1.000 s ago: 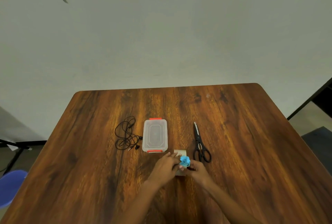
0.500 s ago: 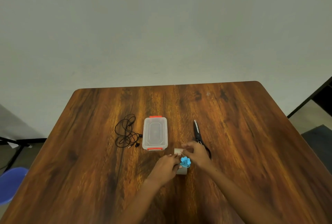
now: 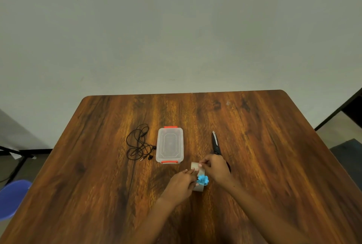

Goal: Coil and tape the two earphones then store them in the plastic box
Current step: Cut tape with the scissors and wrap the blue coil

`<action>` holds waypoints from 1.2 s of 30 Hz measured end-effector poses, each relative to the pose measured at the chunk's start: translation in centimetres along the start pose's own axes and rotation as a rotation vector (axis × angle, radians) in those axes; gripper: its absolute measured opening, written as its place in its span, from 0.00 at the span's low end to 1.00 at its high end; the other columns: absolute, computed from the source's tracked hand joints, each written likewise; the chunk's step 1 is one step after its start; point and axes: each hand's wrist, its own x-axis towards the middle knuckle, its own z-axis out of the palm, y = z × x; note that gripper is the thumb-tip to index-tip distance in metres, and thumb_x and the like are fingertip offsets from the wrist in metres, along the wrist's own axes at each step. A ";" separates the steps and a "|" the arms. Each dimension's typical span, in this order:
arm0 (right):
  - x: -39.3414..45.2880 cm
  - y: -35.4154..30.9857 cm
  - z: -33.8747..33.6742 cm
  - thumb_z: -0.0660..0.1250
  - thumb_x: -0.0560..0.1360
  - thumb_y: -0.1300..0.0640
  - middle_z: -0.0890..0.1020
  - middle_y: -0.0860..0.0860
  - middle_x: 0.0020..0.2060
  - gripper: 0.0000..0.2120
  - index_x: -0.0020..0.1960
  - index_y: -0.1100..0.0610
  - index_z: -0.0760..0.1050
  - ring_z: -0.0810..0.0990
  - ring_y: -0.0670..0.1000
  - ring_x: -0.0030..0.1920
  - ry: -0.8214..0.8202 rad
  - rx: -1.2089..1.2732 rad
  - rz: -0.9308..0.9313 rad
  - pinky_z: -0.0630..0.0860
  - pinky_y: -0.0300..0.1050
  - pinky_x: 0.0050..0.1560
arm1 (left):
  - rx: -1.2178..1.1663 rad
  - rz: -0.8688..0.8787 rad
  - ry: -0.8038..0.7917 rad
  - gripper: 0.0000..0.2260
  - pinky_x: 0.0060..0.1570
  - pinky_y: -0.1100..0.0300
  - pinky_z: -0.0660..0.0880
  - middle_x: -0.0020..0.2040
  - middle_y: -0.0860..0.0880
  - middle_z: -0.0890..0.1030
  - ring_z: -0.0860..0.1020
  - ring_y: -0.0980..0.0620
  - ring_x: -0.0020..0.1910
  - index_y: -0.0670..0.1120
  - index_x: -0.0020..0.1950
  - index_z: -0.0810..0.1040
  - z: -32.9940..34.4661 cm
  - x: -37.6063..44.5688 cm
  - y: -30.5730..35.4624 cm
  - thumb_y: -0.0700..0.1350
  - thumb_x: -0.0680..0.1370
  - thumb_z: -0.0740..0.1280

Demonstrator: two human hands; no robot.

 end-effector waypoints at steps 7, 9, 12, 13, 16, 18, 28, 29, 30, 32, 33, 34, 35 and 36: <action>-0.2 -0.8 0.3 0.64 0.77 0.56 0.83 0.50 0.46 0.06 0.46 0.55 0.79 0.80 0.48 0.44 0.064 -0.172 0.031 0.73 0.40 0.41 | 0.015 0.027 0.046 0.19 0.73 0.55 0.61 0.74 0.49 0.65 0.64 0.51 0.73 0.47 0.73 0.66 -0.6 -0.2 0.2 0.46 0.82 0.57; -0.4 -0.9 0.4 0.63 0.78 0.54 0.82 0.50 0.48 0.07 0.49 0.55 0.78 0.80 0.49 0.46 0.092 -0.231 0.024 0.71 0.39 0.40 | 0.010 0.037 0.045 0.19 0.71 0.56 0.64 0.73 0.48 0.68 0.67 0.50 0.70 0.47 0.73 0.66 -0.8 0.0 0.3 0.45 0.81 0.58; -0.6 -1.1 0.6 0.61 0.79 0.53 0.81 0.52 0.49 0.09 0.51 0.56 0.77 0.80 0.50 0.48 0.098 -0.287 0.029 0.71 0.41 0.42 | -0.020 0.036 0.035 0.19 0.68 0.58 0.67 0.70 0.47 0.72 0.71 0.51 0.67 0.45 0.72 0.68 -0.8 0.2 0.4 0.44 0.81 0.59; -0.6 -1.2 0.6 0.60 0.79 0.53 0.81 0.52 0.50 0.10 0.52 0.57 0.77 0.80 0.51 0.49 0.090 -0.307 0.039 0.73 0.43 0.43 | -0.027 0.036 0.038 0.19 0.68 0.59 0.66 0.70 0.47 0.72 0.71 0.51 0.67 0.45 0.72 0.68 -0.7 0.2 0.4 0.44 0.81 0.59; -0.3 -1.4 0.3 0.60 0.80 0.54 0.82 0.53 0.50 0.10 0.52 0.57 0.78 0.81 0.52 0.49 0.058 -0.282 0.090 0.76 0.46 0.47 | -0.025 0.036 0.034 0.21 0.72 0.58 0.61 0.74 0.48 0.66 0.65 0.51 0.72 0.45 0.74 0.63 -0.4 0.0 0.0 0.45 0.81 0.59; -0.1 -1.4 0.0 0.61 0.79 0.56 0.84 0.54 0.49 0.10 0.51 0.57 0.79 0.82 0.52 0.48 0.046 -0.214 0.135 0.77 0.46 0.46 | -0.024 0.029 0.022 0.22 0.73 0.56 0.59 0.76 0.49 0.62 0.61 0.51 0.74 0.46 0.75 0.61 -0.2 -0.2 -0.3 0.46 0.82 0.58; -0.1 -0.6 -0.9 0.69 0.74 0.58 0.84 0.55 0.36 0.08 0.38 0.59 0.82 0.80 0.50 0.38 0.021 0.346 0.398 0.78 0.48 0.44 | -0.100 0.015 0.111 0.20 0.74 0.58 0.56 0.74 0.54 0.64 0.60 0.57 0.74 0.49 0.74 0.64 0.4 -1.0 -1.5 0.43 0.81 0.59; -0.2 -0.7 -0.8 0.69 0.74 0.58 0.82 0.53 0.33 0.09 0.36 0.58 0.81 0.79 0.49 0.36 0.034 0.321 0.384 0.76 0.46 0.40 | -0.108 0.023 0.125 0.19 0.74 0.58 0.56 0.74 0.53 0.64 0.60 0.57 0.74 0.49 0.72 0.67 0.3 -0.8 -1.4 0.43 0.81 0.59; -0.3 -0.8 -0.7 0.69 0.75 0.57 0.80 0.50 0.30 0.10 0.36 0.57 0.80 0.77 0.47 0.33 0.046 0.282 0.366 0.73 0.43 0.36 | -0.117 0.037 0.133 0.17 0.74 0.58 0.57 0.74 0.53 0.65 0.61 0.56 0.74 0.48 0.70 0.70 0.2 -0.6 -1.2 0.42 0.81 0.59; -0.4 -1.2 -0.5 0.68 0.75 0.56 0.78 0.48 0.30 0.08 0.40 0.59 0.81 0.74 0.44 0.32 0.061 0.227 0.343 0.68 0.37 0.31 | -0.138 0.051 0.129 0.15 0.73 0.59 0.59 0.74 0.51 0.66 0.64 0.54 0.73 0.46 0.67 0.74 0.1 -0.1 -0.7 0.42 0.80 0.60; -0.5 -1.4 -0.4 0.68 0.75 0.56 0.79 0.48 0.32 0.08 0.43 0.60 0.82 0.75 0.44 0.33 0.064 0.205 0.335 0.67 0.36 0.31 | -0.150 0.043 0.121 0.16 0.73 0.59 0.61 0.73 0.51 0.67 0.65 0.54 0.72 0.45 0.68 0.73 0.1 0.1 -0.4 0.42 0.81 0.60; -0.6 -1.5 -0.3 0.67 0.75 0.56 0.80 0.48 0.35 0.08 0.45 0.60 0.82 0.76 0.45 0.36 0.069 0.177 0.330 0.67 0.35 0.31 | -0.162 0.030 0.115 0.16 0.72 0.59 0.62 0.73 0.50 0.67 0.67 0.53 0.71 0.45 0.69 0.72 0.2 0.2 -0.3 0.43 0.81 0.60; -0.6 -1.6 -0.3 0.67 0.76 0.56 0.80 0.48 0.37 0.08 0.46 0.60 0.82 0.77 0.45 0.38 0.071 0.151 0.328 0.68 0.35 0.33 | -0.175 0.011 0.112 0.17 0.72 0.60 0.62 0.73 0.50 0.68 0.67 0.53 0.71 0.45 0.70 0.70 0.3 0.4 -0.1 0.43 0.81 0.61; -0.6 -1.7 -0.3 0.67 0.76 0.56 0.80 0.48 0.37 0.08 0.46 0.59 0.82 0.77 0.46 0.40 0.071 0.130 0.325 0.69 0.36 0.34 | -0.186 -0.007 0.113 0.18 0.72 0.60 0.63 0.73 0.49 0.68 0.67 0.53 0.71 0.45 0.71 0.69 0.3 0.5 -0.1 0.43 0.80 0.61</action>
